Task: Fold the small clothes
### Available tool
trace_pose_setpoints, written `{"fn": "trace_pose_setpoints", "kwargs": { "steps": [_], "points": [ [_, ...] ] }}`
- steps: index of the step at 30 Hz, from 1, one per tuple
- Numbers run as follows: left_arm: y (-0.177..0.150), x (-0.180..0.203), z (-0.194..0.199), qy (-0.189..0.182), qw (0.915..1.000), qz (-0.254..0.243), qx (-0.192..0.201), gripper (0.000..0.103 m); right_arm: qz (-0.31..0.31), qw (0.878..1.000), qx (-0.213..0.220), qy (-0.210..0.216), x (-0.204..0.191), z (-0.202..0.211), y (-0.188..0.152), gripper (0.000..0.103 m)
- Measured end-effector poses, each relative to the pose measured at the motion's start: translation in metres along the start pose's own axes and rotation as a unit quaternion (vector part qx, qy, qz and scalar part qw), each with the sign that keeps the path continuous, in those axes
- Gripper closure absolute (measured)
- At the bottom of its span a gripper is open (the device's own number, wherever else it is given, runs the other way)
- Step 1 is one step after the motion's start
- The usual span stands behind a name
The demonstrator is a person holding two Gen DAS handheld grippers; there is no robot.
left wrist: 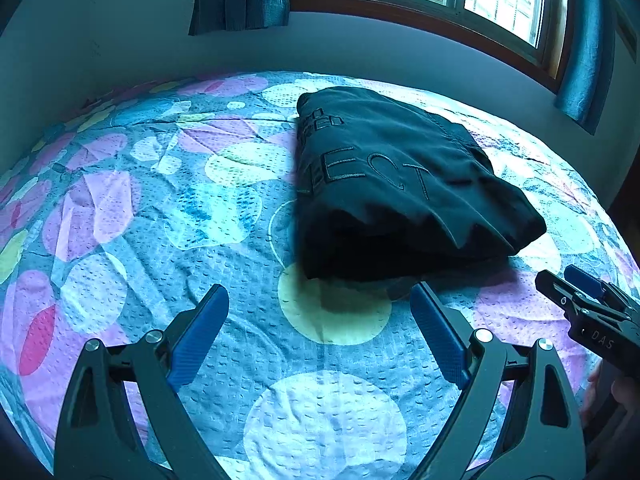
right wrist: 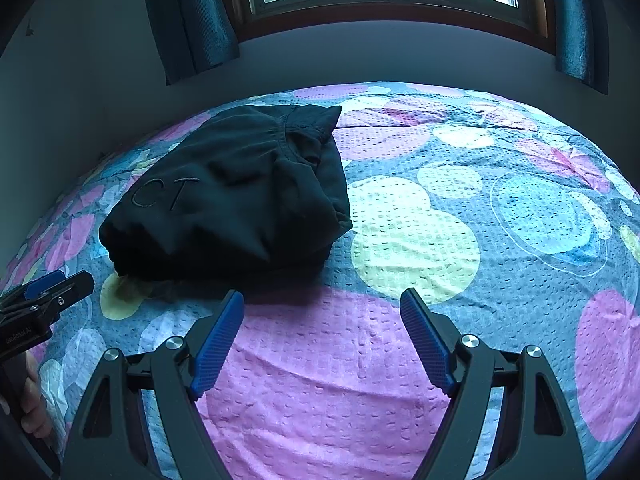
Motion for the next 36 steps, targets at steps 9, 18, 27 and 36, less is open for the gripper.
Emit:
{"fn": "trace_pose_setpoints", "kwargs": {
  "steps": [9,18,27,36],
  "points": [
    [-0.0001,-0.0011,0.0001,0.012,0.9999,-0.002,-0.001,0.011,-0.007,1.000,-0.003,-0.003,0.0019,-0.0010,-0.0010,0.024],
    [-0.0015,-0.0020,0.0005,0.020,0.9998,0.000,-0.005,0.011,-0.005,1.000,-0.003,-0.003,0.0015,-0.0012,-0.0006,0.024],
    [-0.0043,-0.0060,-0.0029,0.029,0.9994,0.007,-0.016,0.011,-0.005,1.000,-0.004,-0.004,0.0007,-0.0011,-0.0018,0.024],
    [-0.0034,-0.0021,-0.0022,0.032,0.9993,-0.007,-0.016,0.011,-0.005,1.000,-0.004,-0.004,0.0010,-0.0012,-0.0017,0.024]
  ]
}}
Point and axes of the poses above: each gripper's, at about its wrist camera, not at the fingertips, and z roughly against the way its jaws point, x to its right, y to its top, the point moved 6 cm from there along -z, roughly the way its jaws point, and after that the axes turned 12 degrees about -z, right-handed, at the moved point
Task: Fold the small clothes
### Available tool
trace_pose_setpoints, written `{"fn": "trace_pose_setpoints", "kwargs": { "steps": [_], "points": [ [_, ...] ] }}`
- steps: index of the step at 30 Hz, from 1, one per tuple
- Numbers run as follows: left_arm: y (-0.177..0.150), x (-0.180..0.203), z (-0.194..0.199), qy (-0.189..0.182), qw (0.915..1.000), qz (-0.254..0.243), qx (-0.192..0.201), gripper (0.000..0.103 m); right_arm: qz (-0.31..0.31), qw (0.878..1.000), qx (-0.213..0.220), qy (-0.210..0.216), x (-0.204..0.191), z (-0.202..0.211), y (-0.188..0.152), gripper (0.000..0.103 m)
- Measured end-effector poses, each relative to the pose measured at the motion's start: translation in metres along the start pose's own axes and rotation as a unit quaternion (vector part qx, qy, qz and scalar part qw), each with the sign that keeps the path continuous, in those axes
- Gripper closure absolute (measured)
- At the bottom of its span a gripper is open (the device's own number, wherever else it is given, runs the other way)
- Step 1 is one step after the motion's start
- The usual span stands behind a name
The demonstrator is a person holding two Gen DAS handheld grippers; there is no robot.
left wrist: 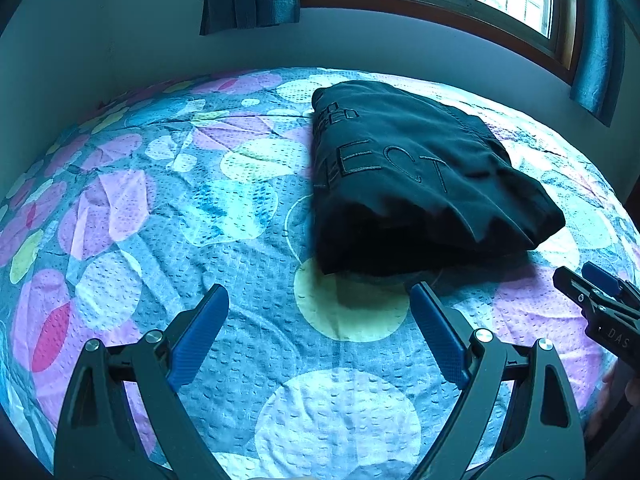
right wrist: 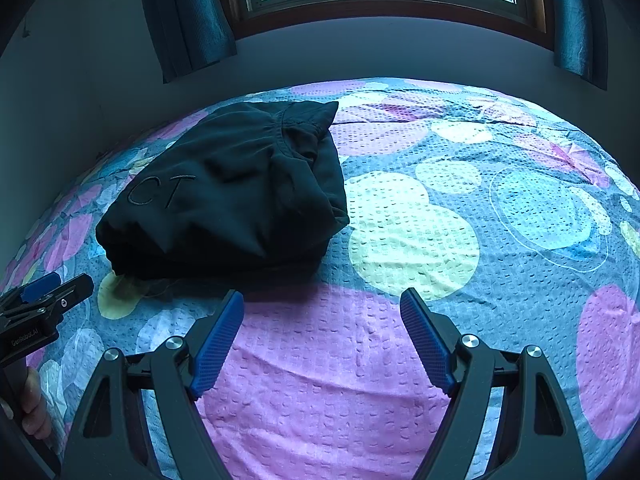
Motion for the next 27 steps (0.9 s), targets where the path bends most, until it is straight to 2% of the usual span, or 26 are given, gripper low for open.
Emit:
{"fn": "trace_pose_setpoints", "kwargs": {
  "steps": [18,27],
  "points": [
    [-0.0001,0.0028,-0.0006,0.000,1.0000,-0.010,-0.001,0.011,0.001,1.000,-0.004,0.001,0.0008,-0.0017,-0.0025,0.024],
    [0.0002,0.0098,-0.0004,-0.008,0.9998,-0.018,-0.001,0.002,0.000,1.000,-0.004,0.001,-0.0004,-0.0015,-0.0031,0.024]
  ]
}}
Point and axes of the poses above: each gripper's, at about its wrist camera, not at the fingertips, and z roughly against the way its jaws point, x to its right, y to its top, the point moved 6 cm from there along -z, roughly the way its jaws point, and after that the axes turned 12 degrees about -z, right-handed, at the moved point
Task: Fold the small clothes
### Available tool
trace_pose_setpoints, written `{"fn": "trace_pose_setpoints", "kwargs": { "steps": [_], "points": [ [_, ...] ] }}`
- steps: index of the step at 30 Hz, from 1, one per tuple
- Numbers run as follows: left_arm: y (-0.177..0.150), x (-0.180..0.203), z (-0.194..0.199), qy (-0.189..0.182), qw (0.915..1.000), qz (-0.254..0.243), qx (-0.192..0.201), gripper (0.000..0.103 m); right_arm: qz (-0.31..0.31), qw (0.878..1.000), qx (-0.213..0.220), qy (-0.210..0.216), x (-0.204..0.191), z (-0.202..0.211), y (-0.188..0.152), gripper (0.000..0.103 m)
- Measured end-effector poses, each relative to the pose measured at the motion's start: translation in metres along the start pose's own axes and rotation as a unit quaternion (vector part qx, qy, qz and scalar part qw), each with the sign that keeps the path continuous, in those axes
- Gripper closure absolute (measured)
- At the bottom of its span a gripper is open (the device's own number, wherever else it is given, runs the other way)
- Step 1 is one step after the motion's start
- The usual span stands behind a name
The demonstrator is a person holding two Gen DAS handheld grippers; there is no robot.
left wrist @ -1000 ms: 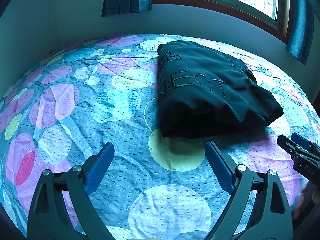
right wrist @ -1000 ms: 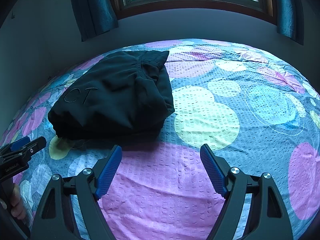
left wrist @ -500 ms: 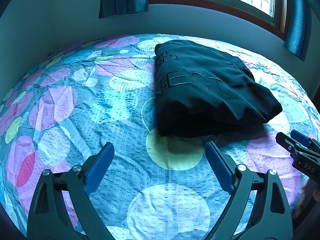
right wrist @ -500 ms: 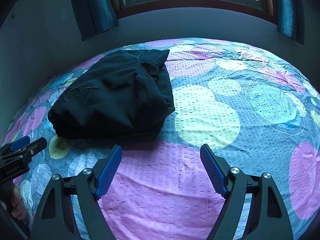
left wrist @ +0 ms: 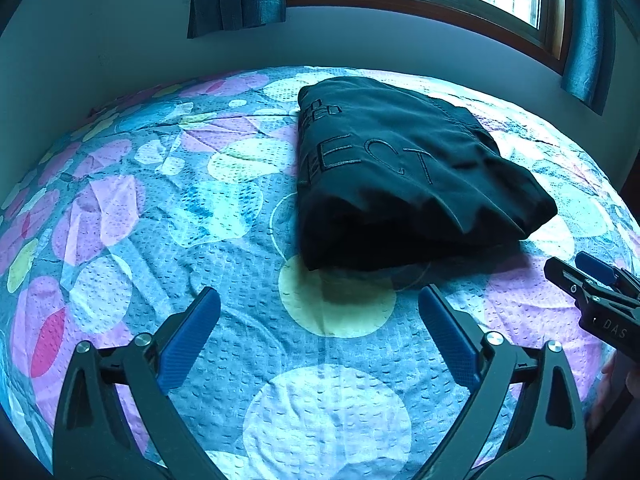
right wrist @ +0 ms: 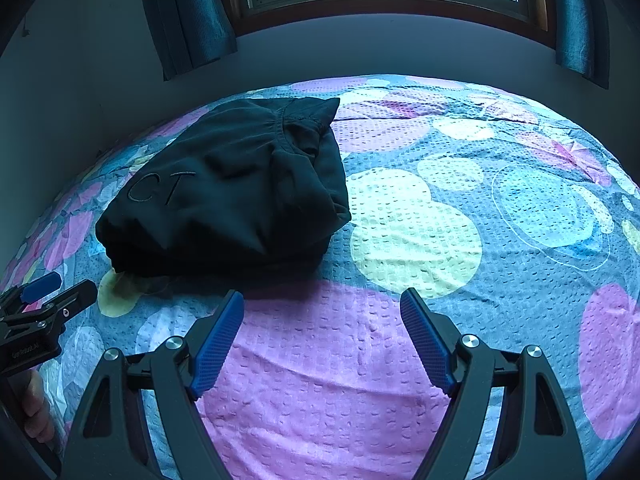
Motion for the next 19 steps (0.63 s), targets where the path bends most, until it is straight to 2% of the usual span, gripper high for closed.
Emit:
{"fn": "trace_pose_setpoints", "kwargs": {
  "steps": [4,6,8,11,13,16,19],
  "points": [
    [0.000,0.001,-0.001,-0.003,1.0000,0.000,-0.006,0.002,0.000,1.000,-0.001,0.000,0.000,-0.001,0.000,0.024],
    [-0.003,0.000,0.000,0.009,0.9998,0.006,-0.015,0.002,0.000,1.000,-0.002,0.000,-0.001,-0.001,-0.001,0.024],
    [0.001,0.002,0.006,0.003,1.0000,-0.001,0.009,0.002,0.001,1.000,-0.004,0.001,0.000,-0.002,-0.001,0.024],
    [0.008,0.005,0.015,0.027,0.9987,-0.028,0.033,0.002,0.000,1.000,-0.006,0.002,0.001,-0.003,-0.001,0.024],
    [0.010,-0.001,0.018,0.039,0.9983,-0.015,0.040,0.002,0.000,1.000,-0.003,0.005,0.002,-0.002,0.001,0.024],
    [0.010,-0.011,0.012,0.011,0.9999,-0.003,0.009,0.002,-0.006,1.000,0.001,0.016,0.004,0.002,0.006,0.024],
    [0.010,-0.034,0.012,0.035,0.9993,0.012,-0.007,0.002,-0.010,0.999,-0.017,0.032,0.005,0.004,0.011,0.024]
  ]
}}
Point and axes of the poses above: each gripper's, at about its wrist camera, not at the fingertips, and z roughly against the way its jaws point, x to its right, y to its top, the point moved 6 cm from there along -z, roughly the way its jaws point, and after that the axes turned 12 degrees about -z, right-handed, at the moved point
